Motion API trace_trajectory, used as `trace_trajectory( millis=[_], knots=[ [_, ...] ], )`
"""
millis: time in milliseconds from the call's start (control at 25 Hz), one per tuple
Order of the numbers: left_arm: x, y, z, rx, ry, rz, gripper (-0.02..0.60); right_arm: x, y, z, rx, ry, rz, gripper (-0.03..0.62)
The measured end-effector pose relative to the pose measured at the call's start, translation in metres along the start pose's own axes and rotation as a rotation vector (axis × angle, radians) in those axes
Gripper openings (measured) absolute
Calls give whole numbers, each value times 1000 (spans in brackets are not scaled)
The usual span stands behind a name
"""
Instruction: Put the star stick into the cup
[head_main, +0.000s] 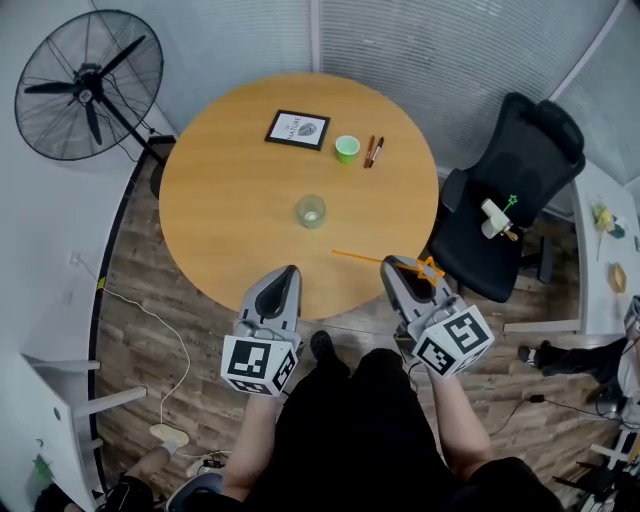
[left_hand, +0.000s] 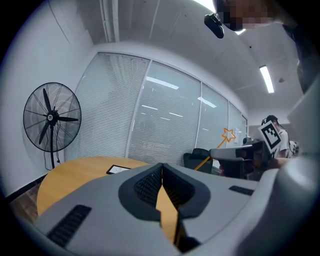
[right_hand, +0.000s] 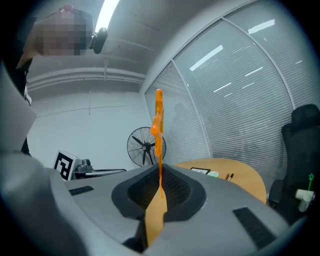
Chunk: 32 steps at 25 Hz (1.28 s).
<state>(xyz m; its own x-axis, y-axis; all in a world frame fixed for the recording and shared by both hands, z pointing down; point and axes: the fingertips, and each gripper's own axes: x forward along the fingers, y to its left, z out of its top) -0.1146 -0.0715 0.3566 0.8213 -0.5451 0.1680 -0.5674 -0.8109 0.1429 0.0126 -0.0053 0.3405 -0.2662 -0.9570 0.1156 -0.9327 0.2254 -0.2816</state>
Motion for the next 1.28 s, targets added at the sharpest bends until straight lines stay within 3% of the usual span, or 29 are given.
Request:
trace_trajectory(
  millis=[240, 520, 800, 1280],
  knots=[
    [7, 8, -3, -18, 11, -29, 0, 14, 6, -4, -54, 18, -4, 21],
    [23, 18, -8, -32, 28, -4, 0, 30, -12, -3, -31, 31, 10, 23],
    [49, 35, -18, -54, 83, 73, 0, 66, -40, -1, 3, 58, 95, 23],
    [101, 57, -11, -89, 92, 242, 0, 150, -92, -11, -11, 181, 279, 23]
  ],
)
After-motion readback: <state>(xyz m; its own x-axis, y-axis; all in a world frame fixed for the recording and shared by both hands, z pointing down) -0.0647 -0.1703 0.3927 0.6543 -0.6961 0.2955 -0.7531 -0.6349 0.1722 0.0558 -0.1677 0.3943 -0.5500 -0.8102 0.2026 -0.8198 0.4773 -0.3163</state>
